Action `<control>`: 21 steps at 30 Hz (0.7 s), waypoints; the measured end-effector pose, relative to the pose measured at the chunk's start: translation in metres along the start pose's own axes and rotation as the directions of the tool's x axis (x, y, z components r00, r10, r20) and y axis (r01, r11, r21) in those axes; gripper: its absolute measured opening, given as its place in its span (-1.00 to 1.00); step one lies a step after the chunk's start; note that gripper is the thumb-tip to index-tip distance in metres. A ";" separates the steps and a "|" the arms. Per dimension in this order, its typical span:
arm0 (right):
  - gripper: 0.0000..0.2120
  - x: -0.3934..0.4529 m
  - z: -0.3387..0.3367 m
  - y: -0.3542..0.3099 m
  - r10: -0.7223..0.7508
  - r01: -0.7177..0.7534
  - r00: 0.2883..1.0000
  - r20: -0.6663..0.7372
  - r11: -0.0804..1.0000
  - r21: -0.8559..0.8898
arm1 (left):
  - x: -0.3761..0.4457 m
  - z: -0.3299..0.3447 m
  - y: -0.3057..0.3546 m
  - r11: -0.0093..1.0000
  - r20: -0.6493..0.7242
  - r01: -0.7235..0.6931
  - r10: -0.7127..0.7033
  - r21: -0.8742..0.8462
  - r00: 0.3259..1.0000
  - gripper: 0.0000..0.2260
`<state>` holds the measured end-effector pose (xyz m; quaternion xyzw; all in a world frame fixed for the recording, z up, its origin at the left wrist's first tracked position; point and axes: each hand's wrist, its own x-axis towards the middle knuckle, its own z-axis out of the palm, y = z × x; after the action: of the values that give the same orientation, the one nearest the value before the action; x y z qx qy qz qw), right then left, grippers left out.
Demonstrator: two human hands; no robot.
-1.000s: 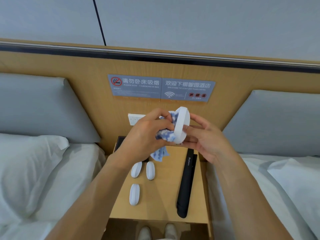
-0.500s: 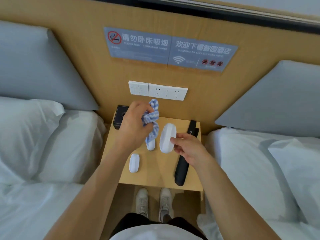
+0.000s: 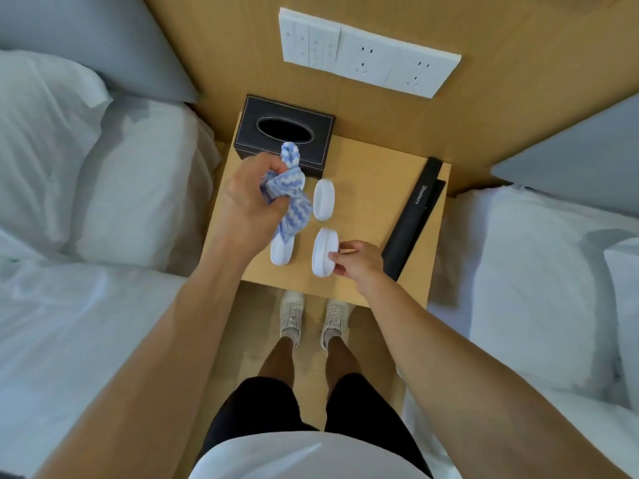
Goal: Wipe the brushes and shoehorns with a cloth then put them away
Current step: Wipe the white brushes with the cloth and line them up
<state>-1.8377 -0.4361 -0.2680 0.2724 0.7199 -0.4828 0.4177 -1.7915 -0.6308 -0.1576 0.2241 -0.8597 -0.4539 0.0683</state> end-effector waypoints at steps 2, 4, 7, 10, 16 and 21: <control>-0.64 0.017 0.008 0.009 0.030 -0.031 0.999 -0.038 0.999 -0.027 | 0.000 0.004 -0.017 1.000 -0.008 0.018 -0.018 -0.008 1.000 -0.73; -0.64 0.031 0.015 0.017 0.045 -0.049 0.996 -0.074 0.997 -0.053 | -0.003 0.009 -0.032 0.999 -0.004 0.045 -0.045 -0.010 0.999 -0.76; -0.72 0.053 0.024 0.026 0.038 -0.047 0.995 -0.097 0.995 -0.086 | -0.008 0.015 -0.047 0.996 0.023 0.086 -0.086 0.002 0.996 -0.75; -0.76 0.071 0.034 0.030 0.011 -0.027 0.994 -0.110 0.989 -0.145 | -0.012 0.018 -0.056 0.995 0.049 0.101 -0.101 -0.002 0.994 -0.76; -0.80 0.084 0.046 0.030 -0.064 0.030 0.993 -0.100 0.951 -0.309 | -0.004 0.027 -0.062 0.993 0.110 0.115 -0.116 0.022 0.987 -0.76; -0.84 0.077 0.037 0.024 -0.101 0.020 0.982 -0.157 0.893 -0.450 | 0.008 0.035 -0.053 0.996 0.163 0.081 -0.086 0.036 0.983 -0.76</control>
<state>-1.8444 -0.4622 -0.3524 0.1883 0.8535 -0.2917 0.3886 -1.7932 -0.6337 -0.2216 0.2227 -0.8587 -0.4609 -0.0251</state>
